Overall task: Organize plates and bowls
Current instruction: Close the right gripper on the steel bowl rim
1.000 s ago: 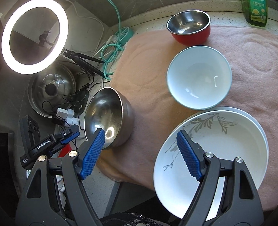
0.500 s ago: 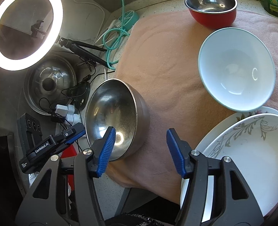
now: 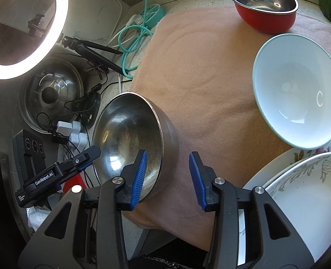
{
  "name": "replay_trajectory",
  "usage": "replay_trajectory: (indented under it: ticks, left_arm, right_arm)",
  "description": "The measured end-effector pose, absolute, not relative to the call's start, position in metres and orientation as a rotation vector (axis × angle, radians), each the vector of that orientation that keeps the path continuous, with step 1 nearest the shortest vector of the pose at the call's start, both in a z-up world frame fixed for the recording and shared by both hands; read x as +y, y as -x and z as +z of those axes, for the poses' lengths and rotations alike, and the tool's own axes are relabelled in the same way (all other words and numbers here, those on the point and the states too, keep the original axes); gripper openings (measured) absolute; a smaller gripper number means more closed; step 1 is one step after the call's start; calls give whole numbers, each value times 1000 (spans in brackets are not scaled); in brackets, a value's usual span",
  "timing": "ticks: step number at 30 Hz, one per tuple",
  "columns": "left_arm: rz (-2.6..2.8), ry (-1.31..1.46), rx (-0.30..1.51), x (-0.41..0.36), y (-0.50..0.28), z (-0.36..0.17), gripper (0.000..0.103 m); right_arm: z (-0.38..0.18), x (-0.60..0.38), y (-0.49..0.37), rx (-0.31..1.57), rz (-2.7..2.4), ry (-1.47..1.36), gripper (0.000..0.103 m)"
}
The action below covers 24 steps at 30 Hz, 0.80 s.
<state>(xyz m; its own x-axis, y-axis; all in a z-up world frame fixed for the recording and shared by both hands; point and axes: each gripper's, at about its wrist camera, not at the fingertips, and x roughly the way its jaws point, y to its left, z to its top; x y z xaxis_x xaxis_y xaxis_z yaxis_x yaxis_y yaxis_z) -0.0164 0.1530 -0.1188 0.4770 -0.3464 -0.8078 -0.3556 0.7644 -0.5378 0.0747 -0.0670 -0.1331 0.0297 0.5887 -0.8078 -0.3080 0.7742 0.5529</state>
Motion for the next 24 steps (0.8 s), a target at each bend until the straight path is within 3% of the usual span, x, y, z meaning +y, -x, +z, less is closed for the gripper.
replay_trajectory:
  ticks: [3, 7, 11, 24]
  left_arm:
    - [4, 738, 1107, 152, 15, -121, 45]
    - [-1, 737, 1113, 151, 13, -124, 34]
    - [-3, 733, 1119, 149, 12, -126, 22]
    - [10, 697, 1117, 144, 10, -125, 21]
  right_arm:
    - [-137, -66, -76, 1389, 705, -252, 30]
    - [-139, -64, -76, 1392, 708, -242, 27]
    - [-140, -62, -76, 1397, 722, -233, 15]
    - [-133, -60, -74, 1373, 726, -197, 12]
